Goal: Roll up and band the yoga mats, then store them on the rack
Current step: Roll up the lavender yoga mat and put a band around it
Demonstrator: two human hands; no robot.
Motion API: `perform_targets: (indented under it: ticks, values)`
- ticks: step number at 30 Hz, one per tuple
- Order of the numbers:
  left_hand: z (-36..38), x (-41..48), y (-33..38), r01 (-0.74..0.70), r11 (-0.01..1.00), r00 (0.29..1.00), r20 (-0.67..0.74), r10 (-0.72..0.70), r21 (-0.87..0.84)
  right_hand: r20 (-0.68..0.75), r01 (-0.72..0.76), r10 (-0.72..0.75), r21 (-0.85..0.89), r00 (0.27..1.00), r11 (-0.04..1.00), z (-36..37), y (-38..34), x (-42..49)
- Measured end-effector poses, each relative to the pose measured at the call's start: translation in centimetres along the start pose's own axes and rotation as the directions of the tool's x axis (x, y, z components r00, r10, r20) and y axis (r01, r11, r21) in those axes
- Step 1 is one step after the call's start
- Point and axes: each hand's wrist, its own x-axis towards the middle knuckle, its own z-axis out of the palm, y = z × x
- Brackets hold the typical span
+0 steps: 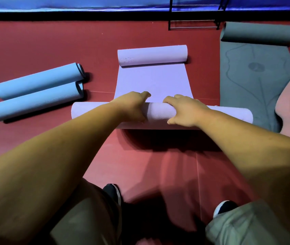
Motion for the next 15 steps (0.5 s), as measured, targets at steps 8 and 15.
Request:
perform_targets:
  ticks: [8,15]
  values:
    - [1.1,-0.3,1.3,-0.054,0.946,0.990,-0.108,0.093,0.320,0.052,-0.039,0.037,0.027,0.998,0.999,-0.6,0.0,0.2]
    - [0.0,0.1,0.8,-0.056,0.991,0.998,-0.020,0.059,0.122,-0.045,-0.009,0.003,-0.129,0.999,0.992,0.8,-0.7,0.2]
